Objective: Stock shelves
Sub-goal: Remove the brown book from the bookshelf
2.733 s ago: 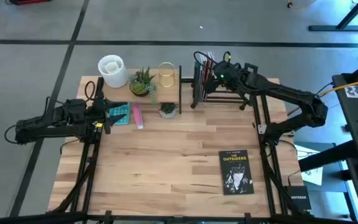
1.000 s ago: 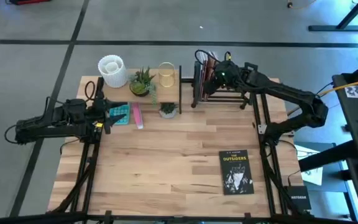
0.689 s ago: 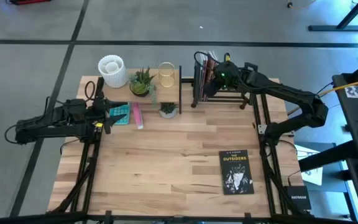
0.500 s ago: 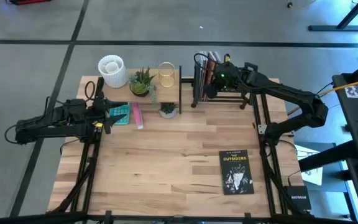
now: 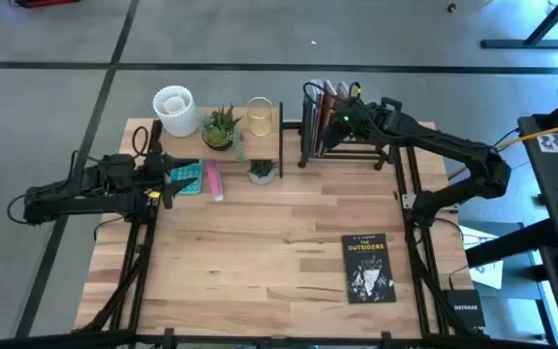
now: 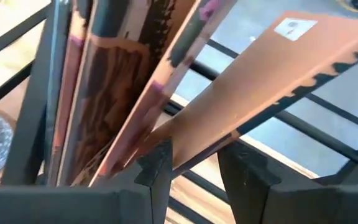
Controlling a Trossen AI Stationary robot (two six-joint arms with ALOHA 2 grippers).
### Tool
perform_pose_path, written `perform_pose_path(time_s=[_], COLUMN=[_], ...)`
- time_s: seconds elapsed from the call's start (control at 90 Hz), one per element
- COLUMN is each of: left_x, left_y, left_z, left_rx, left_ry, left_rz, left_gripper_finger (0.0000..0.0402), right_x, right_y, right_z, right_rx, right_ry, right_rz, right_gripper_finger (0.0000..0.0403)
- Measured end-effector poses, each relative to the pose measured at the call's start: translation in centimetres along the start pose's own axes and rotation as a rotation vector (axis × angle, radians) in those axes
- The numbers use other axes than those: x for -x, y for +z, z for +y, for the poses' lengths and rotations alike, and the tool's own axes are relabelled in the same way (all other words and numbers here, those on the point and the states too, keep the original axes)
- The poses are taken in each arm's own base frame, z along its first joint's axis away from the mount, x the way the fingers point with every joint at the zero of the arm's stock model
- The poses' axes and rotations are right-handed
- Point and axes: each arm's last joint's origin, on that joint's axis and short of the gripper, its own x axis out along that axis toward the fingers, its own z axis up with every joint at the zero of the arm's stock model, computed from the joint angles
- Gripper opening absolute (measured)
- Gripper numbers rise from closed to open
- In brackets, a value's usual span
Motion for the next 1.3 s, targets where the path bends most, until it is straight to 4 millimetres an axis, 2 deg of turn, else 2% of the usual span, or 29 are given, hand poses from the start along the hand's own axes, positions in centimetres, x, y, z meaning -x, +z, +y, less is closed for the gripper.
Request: perform_pose_path(time_s=[0.267, 0.644, 0.711, 0.811, 0.856, 0.967, 1.078, 1.2, 1.3], left_x=[0.0, 0.0, 0.0, 0.0, 0.0, 0.0, 0.0, 0.0, 0.0], left_y=[0.0, 0.0, 0.0, 0.0, 0.0, 0.0, 0.0, 0.0, 0.0], left_z=[0.0, 0.0, 0.0, 0.0, 0.0, 0.0, 0.0, 0.0, 0.0], left_rx=[0.000, 0.000, 0.000, 0.000, 0.001, 0.001, 0.000, -0.002, -0.003], left_ry=[0.000, 0.000, 0.000, 0.000, 0.001, 0.001, 0.001, 0.000, 0.000], left_rz=[0.000, -0.002, -0.002, -0.002, -0.002, -0.002, -0.002, -0.003, -0.003], left_gripper_finger=[0.0237, 0.0237, 0.0237, 0.0237, 0.0237, 0.0237, 0.0237, 0.0237, 0.0237], right_x=[-0.1, -0.9, -1.0, -0.8, -0.6, 1.3, 4.6, 8.8, 11.7], right_y=[0.4, 1.1, 1.2, 1.2, 1.1, 1.6, 2.3, 3.2, 3.1], right_z=[0.1, -1.3, -1.4, -1.2, -1.0, -0.7, 0.0, 0.8, 1.1], right_rx=[-0.016, -0.026, -0.001, 0.083, 0.124, 0.170, 0.226, 0.197, 0.144], right_ry=[-0.017, 0.010, 0.014, 0.001, -0.023, -0.103, -0.139, -0.028, 0.118], right_rz=[-0.039, -0.045, -0.048, -0.061, -0.052, -0.047, -0.046, -0.054, 0.014], right_gripper_finger=[0.0111, 0.0108, 0.0091, 0.0027, 0.0013, 0.0007, 0.0005, 0.0003, 0.0002])
